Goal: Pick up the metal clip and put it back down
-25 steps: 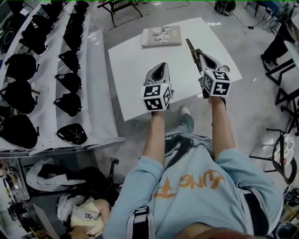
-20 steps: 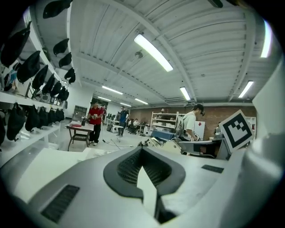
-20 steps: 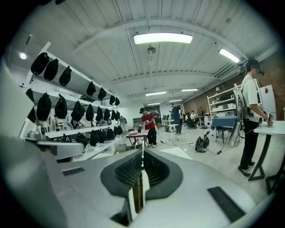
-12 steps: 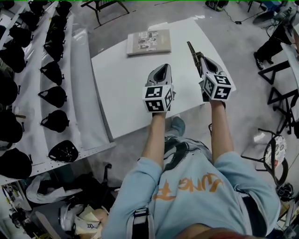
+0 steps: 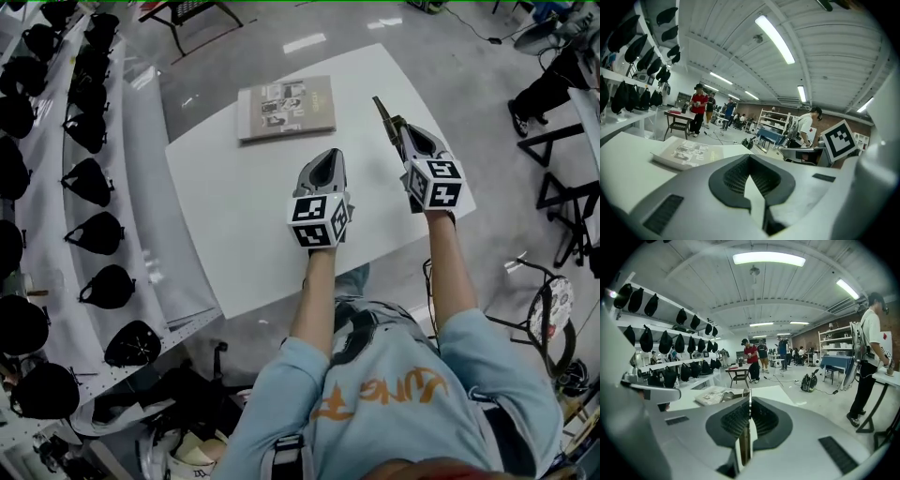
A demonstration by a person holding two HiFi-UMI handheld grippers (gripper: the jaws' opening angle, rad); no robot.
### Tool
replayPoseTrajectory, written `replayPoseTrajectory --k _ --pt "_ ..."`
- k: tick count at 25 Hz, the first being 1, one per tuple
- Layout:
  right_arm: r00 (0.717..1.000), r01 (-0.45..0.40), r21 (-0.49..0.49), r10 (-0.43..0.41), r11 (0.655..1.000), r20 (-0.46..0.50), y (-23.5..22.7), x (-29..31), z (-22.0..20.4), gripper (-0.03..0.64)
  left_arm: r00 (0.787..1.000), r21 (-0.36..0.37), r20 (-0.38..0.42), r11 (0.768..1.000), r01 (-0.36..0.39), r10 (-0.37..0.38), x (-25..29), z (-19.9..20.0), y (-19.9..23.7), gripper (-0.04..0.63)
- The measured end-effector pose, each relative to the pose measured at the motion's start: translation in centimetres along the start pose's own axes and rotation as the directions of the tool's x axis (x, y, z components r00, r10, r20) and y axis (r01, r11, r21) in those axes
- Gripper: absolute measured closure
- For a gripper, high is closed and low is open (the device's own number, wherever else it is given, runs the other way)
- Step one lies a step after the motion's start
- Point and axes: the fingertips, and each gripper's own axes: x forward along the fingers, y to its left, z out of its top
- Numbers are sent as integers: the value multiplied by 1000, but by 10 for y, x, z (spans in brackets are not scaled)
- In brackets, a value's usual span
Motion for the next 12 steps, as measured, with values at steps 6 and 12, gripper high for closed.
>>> replayPoseTrajectory --k 6,12 --pt "999 4 -54 -7 999 -53 -25 52 2 584 1000 -51 -29 999 2 -3 41 -11 11 589" --pt "995 7 -118 -18 993 -98 -45 107 1 584 999 -83 -42 997 -1 -3 76 -15 27 589"
